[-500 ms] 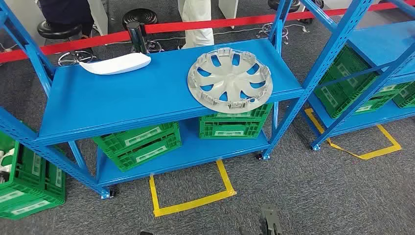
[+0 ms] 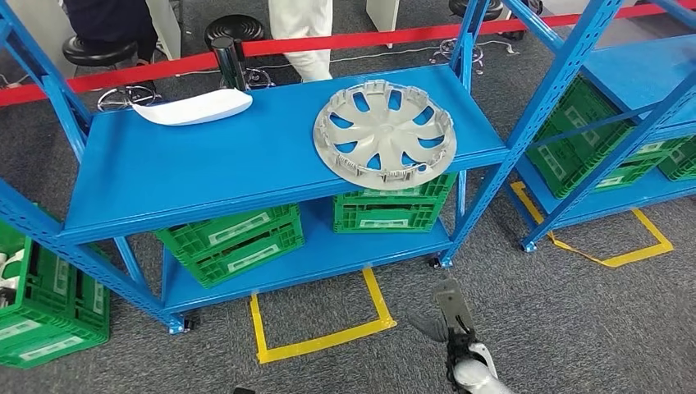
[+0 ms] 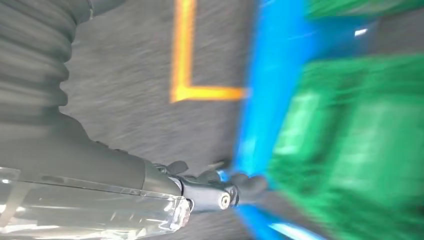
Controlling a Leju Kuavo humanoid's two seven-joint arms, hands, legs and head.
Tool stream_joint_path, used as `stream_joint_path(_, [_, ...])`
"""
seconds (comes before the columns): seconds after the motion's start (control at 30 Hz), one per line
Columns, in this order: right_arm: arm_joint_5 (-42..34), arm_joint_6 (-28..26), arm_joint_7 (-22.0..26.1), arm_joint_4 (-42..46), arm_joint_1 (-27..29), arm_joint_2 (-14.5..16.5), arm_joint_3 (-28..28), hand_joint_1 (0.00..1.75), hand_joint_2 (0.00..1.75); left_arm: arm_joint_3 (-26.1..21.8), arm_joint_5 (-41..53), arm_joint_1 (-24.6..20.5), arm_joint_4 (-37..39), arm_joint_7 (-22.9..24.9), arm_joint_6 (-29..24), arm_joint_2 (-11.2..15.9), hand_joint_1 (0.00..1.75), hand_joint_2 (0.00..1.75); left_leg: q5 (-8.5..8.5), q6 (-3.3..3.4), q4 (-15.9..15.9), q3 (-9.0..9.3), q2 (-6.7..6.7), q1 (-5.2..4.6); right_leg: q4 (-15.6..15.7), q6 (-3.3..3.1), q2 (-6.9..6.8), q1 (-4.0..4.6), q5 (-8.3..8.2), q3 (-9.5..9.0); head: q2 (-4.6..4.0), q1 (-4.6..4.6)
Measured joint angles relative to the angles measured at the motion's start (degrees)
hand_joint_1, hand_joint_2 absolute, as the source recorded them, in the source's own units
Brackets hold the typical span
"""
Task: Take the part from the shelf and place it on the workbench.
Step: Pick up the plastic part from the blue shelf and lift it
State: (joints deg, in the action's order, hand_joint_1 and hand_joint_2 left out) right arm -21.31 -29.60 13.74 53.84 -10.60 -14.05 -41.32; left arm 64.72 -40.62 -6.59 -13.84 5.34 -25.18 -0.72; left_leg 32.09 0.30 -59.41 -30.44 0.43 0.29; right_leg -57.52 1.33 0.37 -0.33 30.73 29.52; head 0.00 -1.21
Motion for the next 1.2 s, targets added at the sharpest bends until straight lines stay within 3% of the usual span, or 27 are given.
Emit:
stream_joint_path(0.13, [2.45,1.13,-0.46,14.8,2.77,-1.55,6.71,0.0,1.75,0.0,-0.12,0.03,0.04,-0.01,-0.01,0.0,0.0,1.75,-0.01,0.0,-0.01,0.03,-0.38,-0.01,0.0,0.0,-0.12,-0.01,0.01,-0.01,0.0,0.05])
stream_joint_path(0.33, [4.56,2.04,1.94,28.04,5.62,-3.19,13.45,0.0,1.75,0.0,-0.19,0.02,0.05,0.01,0.01,0.01,0.0,1.75,-0.01,0.0,-0.01,-0.01,-0.58,-0.04,0.0,0.0,-0.16,-0.03,0.0,-0.01,0.0,-0.02])
stream_joint_path(0.4, [9.02,1.67,1.54,33.28,5.94,-3.63,14.62,0.0,1.75,0.0,-0.36,0.03,0.07,0.13,0.08,0.02,0.0,1.75,-0.01,0.0,-0.01,-0.02,-0.59,-0.06,0.0,0.01,-0.16,-0.04,0.0,-0.01,0.0,-0.03])
stream_joint_path(0.6, [26.14,0.84,-6.18,52.19,4.86,-4.39,14.92,0.0,1.75,-0.01,-1.06,0.02,0.19,0.3,0.56,0.04,0.0,1.75,-0.02,-0.01,-0.01,-0.02,-0.65,-0.05,-0.01,0.01,-0.22,-0.03,0.01,-0.01,0.0,0.02])
stream_joint_path(0.73, [30.74,0.56,-7.05,61.35,4.64,-4.4,14.46,0.0,1.75,-0.02,-1.42,0.02,0.28,0.14,1.16,0.04,0.0,0.0,-0.02,-0.01,-0.01,-0.03,-0.75,-0.04,-0.01,0.01,-0.23,-0.03,0.02,-0.01,0.0,0.02])
stream_joint_path(0.93, [29.86,-0.29,-7.51,68.92,4.81,-5.12,13.85,0.0,1.75,-0.07,-1.89,0.01,0.42,0.06,2.41,0.04,0.0,0.0,-0.02,-0.01,-0.01,-0.04,-0.81,-0.05,0.0,0.01,-0.23,-0.04,0.02,-0.01,0.0,-0.04])
stream_joint_path(1.2, [25.68,-0.68,-6.06,70.71,6.09,-6.08,13.76,0.0,1.75,-0.15,-2.73,0.01,0.46,-0.01,3.97,0.06,0.0,0.0,-0.02,-0.01,-0.01,-0.05,-0.94,-0.07,0.01,0.01,-0.3,-0.05,0.02,-0.01,0.0,-0.02])
